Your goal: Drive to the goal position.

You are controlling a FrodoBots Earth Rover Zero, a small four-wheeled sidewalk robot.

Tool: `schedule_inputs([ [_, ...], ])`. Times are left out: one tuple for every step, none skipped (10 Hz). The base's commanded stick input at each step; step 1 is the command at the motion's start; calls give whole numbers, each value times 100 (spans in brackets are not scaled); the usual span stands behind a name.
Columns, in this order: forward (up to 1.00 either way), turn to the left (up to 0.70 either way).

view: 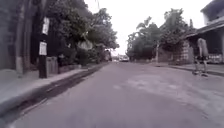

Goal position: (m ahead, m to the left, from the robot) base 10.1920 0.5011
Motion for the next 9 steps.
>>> schedule_inputs([
  [100,0],
  [100,0],
  [100,0],
  [100,0],
  [100,0],
  [100,0],
  [100,-34],
  [100,-40],
  [100,-40],
])
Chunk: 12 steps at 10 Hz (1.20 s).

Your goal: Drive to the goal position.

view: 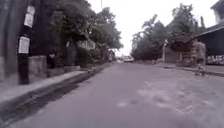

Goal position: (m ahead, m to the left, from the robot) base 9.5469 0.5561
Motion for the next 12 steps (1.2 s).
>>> schedule_inputs([
  [100,-40],
  [100,0],
  [100,0],
  [100,0],
  [100,0],
  [100,0],
  [100,0],
  [100,0],
  [100,0],
  [100,0],
  [100,0],
  [100,0],
])
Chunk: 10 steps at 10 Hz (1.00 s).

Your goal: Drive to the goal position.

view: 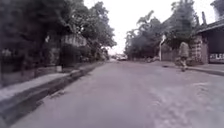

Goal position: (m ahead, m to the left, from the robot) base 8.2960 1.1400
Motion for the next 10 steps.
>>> schedule_inputs([
  [100,0],
  [100,0],
  [100,0],
  [100,0],
  [100,0],
  [100,0],
  [100,0],
  [100,0],
  [100,0],
  [100,0],
])
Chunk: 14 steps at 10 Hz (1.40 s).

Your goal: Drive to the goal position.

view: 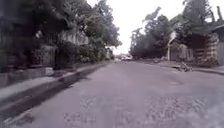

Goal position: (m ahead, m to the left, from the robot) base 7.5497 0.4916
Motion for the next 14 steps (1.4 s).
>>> schedule_inputs([
  [100,0],
  [100,0],
  [100,0],
  [100,0],
  [100,0],
  [100,0],
  [100,0],
  [100,0],
  [100,0],
  [100,0],
  [100,0],
  [100,0],
  [100,0],
  [100,0],
])
